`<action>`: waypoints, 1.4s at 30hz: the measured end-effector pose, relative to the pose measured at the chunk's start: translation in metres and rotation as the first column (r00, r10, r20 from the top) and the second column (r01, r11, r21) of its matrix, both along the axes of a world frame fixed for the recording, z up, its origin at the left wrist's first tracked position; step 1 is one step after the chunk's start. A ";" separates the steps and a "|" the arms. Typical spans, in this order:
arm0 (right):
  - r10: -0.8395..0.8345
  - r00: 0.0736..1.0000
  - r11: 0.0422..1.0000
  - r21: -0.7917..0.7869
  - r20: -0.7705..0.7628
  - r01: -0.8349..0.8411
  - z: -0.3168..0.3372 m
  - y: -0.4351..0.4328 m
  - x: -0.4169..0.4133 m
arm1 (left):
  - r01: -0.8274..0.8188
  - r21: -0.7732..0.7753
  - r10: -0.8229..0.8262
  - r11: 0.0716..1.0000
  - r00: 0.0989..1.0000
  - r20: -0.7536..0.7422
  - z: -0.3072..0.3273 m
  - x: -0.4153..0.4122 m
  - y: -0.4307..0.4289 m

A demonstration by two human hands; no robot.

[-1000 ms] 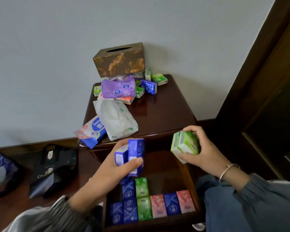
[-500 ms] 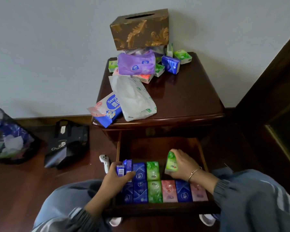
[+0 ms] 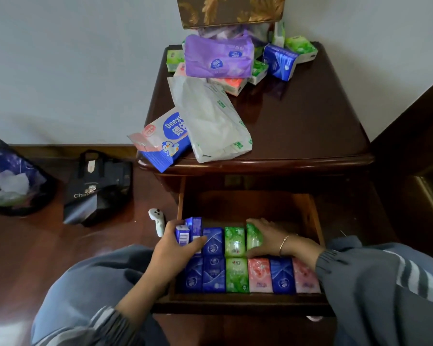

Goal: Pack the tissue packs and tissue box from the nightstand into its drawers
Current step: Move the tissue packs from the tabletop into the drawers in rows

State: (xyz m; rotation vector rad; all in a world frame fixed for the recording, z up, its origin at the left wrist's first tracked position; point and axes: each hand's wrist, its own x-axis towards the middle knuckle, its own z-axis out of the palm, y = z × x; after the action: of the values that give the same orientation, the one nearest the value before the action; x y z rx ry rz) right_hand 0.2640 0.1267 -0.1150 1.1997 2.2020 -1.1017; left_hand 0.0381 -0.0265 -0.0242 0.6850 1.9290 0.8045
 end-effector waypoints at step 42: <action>-0.648 0.562 0.756 -0.351 -0.514 0.552 0.050 -0.026 -0.096 | 0.048 -0.226 -0.111 0.973 0.955 -0.275 0.006 -0.022 -0.003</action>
State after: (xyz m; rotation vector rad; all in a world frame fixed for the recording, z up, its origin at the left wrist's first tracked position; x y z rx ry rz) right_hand 0.1680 0.1006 -0.0651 1.7970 2.0709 -2.1775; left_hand 0.0163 -0.0296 -0.0180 0.7724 2.1941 0.4515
